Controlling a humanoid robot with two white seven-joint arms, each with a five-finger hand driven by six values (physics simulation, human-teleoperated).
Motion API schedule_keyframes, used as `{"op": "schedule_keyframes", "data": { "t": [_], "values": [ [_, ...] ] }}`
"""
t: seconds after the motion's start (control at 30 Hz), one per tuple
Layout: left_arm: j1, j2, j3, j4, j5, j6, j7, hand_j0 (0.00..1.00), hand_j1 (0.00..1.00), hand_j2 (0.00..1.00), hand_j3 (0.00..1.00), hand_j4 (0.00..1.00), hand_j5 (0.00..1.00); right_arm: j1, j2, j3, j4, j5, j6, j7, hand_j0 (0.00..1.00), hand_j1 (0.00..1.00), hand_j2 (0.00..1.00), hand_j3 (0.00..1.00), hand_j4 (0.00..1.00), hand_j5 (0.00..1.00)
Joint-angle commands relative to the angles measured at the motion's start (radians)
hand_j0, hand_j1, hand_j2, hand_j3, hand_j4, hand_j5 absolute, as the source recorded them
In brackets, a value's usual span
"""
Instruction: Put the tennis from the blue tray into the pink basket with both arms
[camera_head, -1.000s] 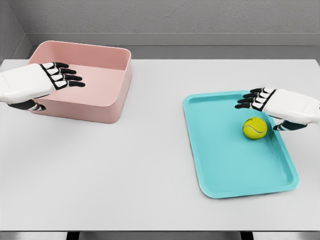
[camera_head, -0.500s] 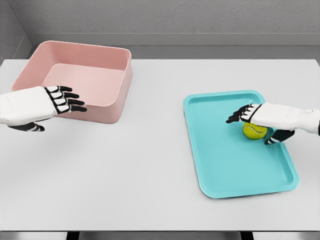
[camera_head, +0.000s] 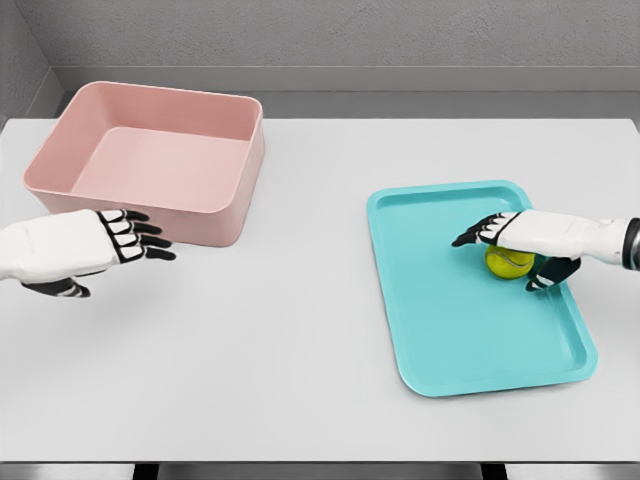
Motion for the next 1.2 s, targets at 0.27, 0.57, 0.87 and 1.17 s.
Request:
{"op": "schedule_keyframes", "data": {
  "t": [0.27,0.57,0.87,1.17],
  "values": [
    [0.015,0.026,-0.024,0.042,0.123,0.001,-0.001,1.0,1.0,1.0,1.0,1.0,1.0,0.0,0.0,0.0,0.013,0.011,0.002,0.001,0.87,0.87,0.87,0.87,0.87,0.87],
    [0.017,0.038,-0.024,0.055,0.125,0.001,-0.001,1.0,1.0,1.0,1.0,1.0,1.0,0.0,0.0,-0.002,0.015,0.021,0.002,0.001,0.79,0.79,0.79,0.79,0.79,0.79],
    [0.021,0.038,-0.025,0.065,0.126,0.001,-0.001,1.0,1.0,1.0,1.0,1.0,1.0,-0.006,0.01,0.0,0.013,0.035,0.002,0.001,0.64,0.64,0.64,0.64,0.64,0.64],
    [0.021,0.032,-0.025,0.065,0.126,0.001,-0.001,1.0,1.0,1.0,1.0,1.0,1.0,-0.012,0.012,-0.011,0.004,0.03,0.002,0.001,0.56,0.56,0.56,0.56,0.56,0.56]
  ]
}}
